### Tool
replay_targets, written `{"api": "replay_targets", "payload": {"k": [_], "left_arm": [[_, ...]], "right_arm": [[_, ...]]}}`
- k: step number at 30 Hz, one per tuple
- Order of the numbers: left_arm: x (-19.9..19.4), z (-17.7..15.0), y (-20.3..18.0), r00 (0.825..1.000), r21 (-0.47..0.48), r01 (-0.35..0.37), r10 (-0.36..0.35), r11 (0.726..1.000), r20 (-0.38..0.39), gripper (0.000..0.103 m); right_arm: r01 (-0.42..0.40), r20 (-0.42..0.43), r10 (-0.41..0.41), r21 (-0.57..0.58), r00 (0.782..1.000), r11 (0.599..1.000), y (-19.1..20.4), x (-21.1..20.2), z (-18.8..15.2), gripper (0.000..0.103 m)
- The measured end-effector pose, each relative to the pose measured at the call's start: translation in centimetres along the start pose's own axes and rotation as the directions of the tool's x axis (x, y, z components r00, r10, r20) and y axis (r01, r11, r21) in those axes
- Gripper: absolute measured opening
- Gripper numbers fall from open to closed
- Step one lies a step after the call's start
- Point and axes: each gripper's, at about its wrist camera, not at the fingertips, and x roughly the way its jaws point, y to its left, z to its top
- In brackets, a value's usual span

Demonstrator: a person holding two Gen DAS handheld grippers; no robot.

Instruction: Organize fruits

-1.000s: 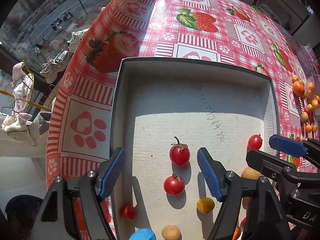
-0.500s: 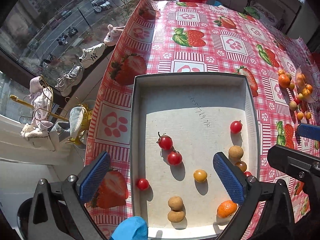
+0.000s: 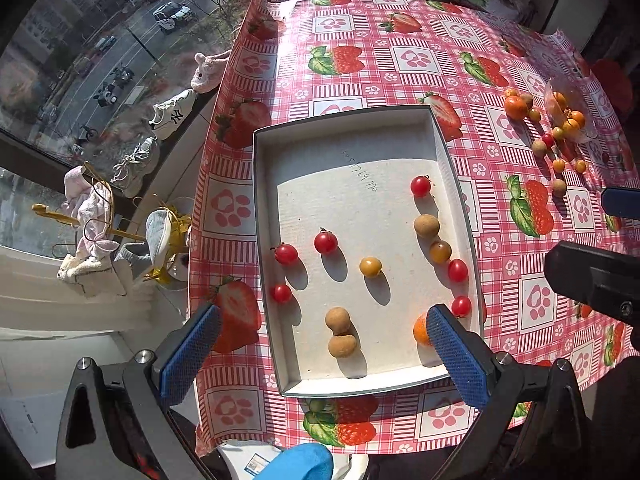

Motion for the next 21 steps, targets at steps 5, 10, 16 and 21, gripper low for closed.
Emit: {"api": "replay_targets", "payload": {"k": [5, 10, 16, 21], "left_arm": [[-1.1, -0.7, -0.4, 1.0, 0.017, 0.007, -0.007, 1.0, 0.002, 0.103], [-1.8, -1.3, -1.0, 1.0, 0.036, 0.016, -0.015, 0.999, -0.001, 0.103], [-2.3, -1.8, -1.8, 1.0, 0.059, 0.011, -0.01, 0.998, -0.011, 0.103], [-2.2, -2.1, -2.0, 1.0, 0.06, 0.008, -0.007, 0.998, -0.021, 0.103]], "right_arm": [[0.02, -0.011, -0.02, -0.003, 1.0, 1.0, -0.4, -0.8, -0.9, 0.103], [0.021, -0.017, -0.021, -0.001, 1.0, 1.0, -0.7, -1.0, -1.6, 0.103], [0.034, -0.016, -0.034, -0.009, 0.999, 0.999, -1.0, -1.2, -1.6, 0.103], [0.05, -0.025, -0.051, -0.03, 0.998, 0.998, -0.7, -1.1, -1.7, 0.103]]}}
